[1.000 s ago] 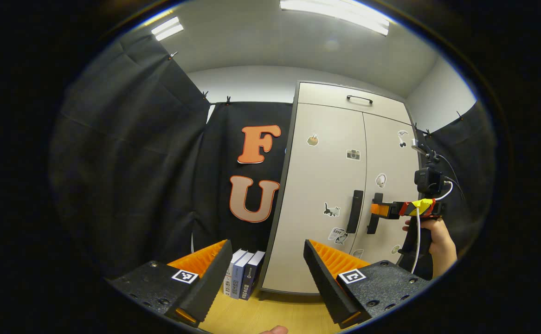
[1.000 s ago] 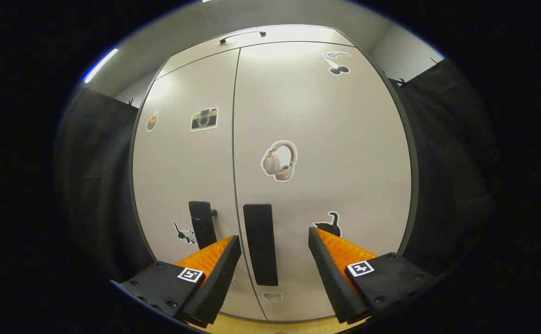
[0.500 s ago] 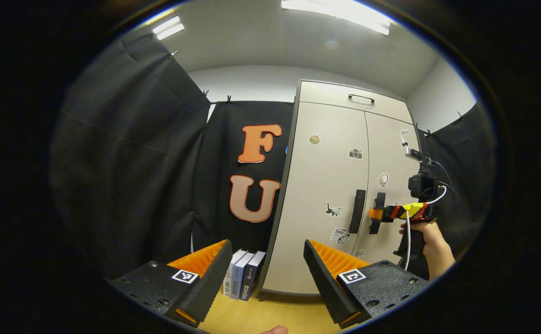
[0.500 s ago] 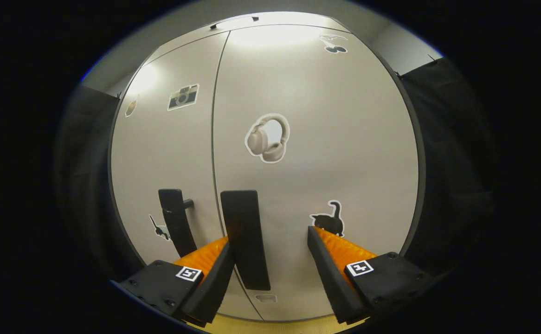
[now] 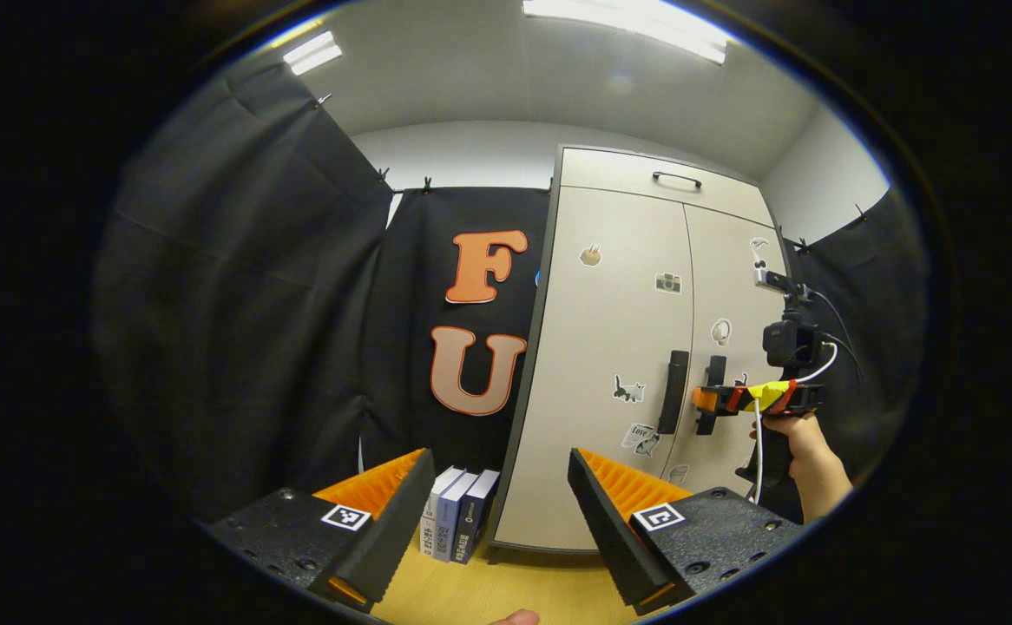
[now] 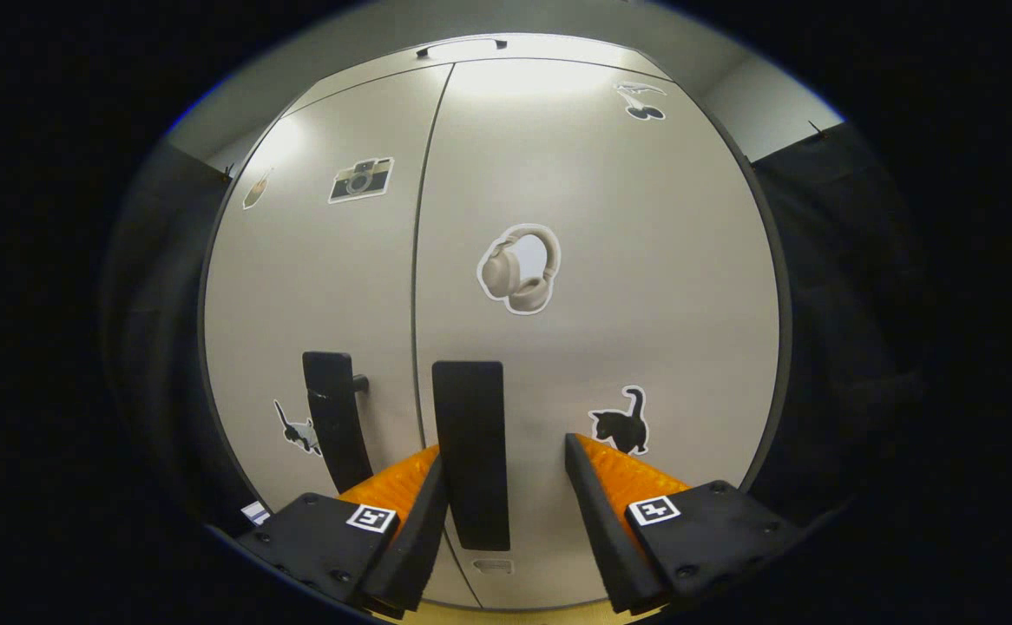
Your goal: Open the right door of the double-door shoe cabinet with the right hand, and open the left door with the left hand.
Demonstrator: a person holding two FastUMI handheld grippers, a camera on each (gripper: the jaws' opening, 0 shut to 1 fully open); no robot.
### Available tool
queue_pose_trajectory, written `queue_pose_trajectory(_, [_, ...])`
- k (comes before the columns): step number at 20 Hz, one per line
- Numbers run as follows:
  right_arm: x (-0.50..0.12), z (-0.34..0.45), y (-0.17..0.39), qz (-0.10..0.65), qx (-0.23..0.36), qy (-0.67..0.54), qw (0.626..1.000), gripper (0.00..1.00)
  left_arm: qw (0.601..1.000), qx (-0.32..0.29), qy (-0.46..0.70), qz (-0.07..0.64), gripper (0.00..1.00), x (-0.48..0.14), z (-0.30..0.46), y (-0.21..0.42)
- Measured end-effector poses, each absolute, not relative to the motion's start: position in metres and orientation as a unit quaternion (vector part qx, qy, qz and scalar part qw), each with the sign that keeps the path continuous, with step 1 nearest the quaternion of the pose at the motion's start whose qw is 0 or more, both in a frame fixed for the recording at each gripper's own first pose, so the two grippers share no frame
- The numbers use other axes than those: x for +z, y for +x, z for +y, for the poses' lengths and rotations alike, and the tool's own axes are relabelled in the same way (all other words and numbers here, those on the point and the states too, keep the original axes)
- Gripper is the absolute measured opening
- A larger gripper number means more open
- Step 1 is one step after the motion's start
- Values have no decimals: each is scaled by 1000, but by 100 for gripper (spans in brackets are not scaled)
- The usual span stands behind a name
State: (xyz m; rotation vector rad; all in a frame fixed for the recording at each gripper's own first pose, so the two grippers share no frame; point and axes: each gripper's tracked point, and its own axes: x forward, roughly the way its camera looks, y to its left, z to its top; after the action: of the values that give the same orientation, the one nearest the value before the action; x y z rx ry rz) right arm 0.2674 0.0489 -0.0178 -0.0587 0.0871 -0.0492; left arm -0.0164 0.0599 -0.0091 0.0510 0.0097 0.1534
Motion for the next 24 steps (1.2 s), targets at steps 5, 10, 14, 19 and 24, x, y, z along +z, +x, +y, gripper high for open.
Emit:
queue_pose_trajectory(5, [-21,57,266,51,2,-13,999,30,997,70,23,7,95,-11,56,-18])
queue_pose_trajectory(10, [-22,58,257,65,26,-11,997,30,997,69,28,3,94,-8,53,-22])
queue_pose_trajectory(14, [-20,59,237,80,58,-10,995,30,998,63,26,7,95,-8,45,-24])
queue_pose_trajectory(19, [-17,53,218,83,78,-30,993,30,998,52,26,5,95,-7,33,-31])
queue_pose_trajectory(24, [-14,48,205,83,91,-36,992,30,998,51,25,5,95,-8,30,-38])
